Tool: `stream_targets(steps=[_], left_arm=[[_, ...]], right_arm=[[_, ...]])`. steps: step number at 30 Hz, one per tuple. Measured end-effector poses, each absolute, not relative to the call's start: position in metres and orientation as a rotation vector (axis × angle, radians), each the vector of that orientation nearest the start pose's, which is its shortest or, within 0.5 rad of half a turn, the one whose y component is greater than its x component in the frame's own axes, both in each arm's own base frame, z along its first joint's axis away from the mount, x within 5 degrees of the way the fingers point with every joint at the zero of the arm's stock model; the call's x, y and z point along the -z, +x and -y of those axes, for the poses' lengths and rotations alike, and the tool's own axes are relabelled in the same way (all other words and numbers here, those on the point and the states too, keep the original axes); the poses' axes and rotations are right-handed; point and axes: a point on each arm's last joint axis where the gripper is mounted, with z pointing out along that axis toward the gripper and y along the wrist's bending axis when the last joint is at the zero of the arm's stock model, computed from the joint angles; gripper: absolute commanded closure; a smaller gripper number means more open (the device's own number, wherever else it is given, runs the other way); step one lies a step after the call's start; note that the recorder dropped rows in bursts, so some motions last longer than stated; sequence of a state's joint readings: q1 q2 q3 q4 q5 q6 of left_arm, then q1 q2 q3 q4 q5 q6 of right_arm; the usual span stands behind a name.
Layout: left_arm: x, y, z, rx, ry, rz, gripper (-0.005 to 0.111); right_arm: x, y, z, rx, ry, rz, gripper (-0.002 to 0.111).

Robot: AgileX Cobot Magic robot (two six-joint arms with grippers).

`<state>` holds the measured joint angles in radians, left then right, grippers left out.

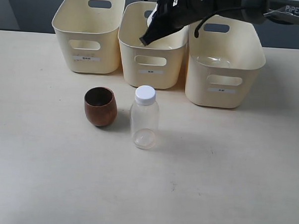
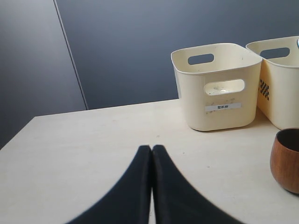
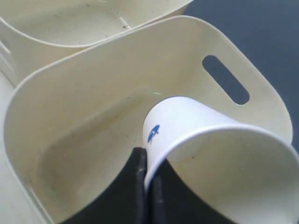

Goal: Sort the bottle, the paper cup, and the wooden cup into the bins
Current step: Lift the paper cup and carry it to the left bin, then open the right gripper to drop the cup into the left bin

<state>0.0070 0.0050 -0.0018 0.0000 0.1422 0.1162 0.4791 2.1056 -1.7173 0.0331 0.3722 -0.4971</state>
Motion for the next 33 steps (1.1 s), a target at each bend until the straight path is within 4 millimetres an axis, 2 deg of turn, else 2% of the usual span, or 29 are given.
stream_targets(steps=[19,33], left_arm=[[-0.201,0.057,0.0,-0.095,0.089,-1.627,0.107],[-0.201,0.057,0.0,-0.095,0.089,-1.627,0.107]], right_arm=[[-0.219,0.441,-0.233,0.007,-1.236,-2.158,0.109],[-0.222,0.442,-0.233,0.003,-1.242,-2.157,0.109]])
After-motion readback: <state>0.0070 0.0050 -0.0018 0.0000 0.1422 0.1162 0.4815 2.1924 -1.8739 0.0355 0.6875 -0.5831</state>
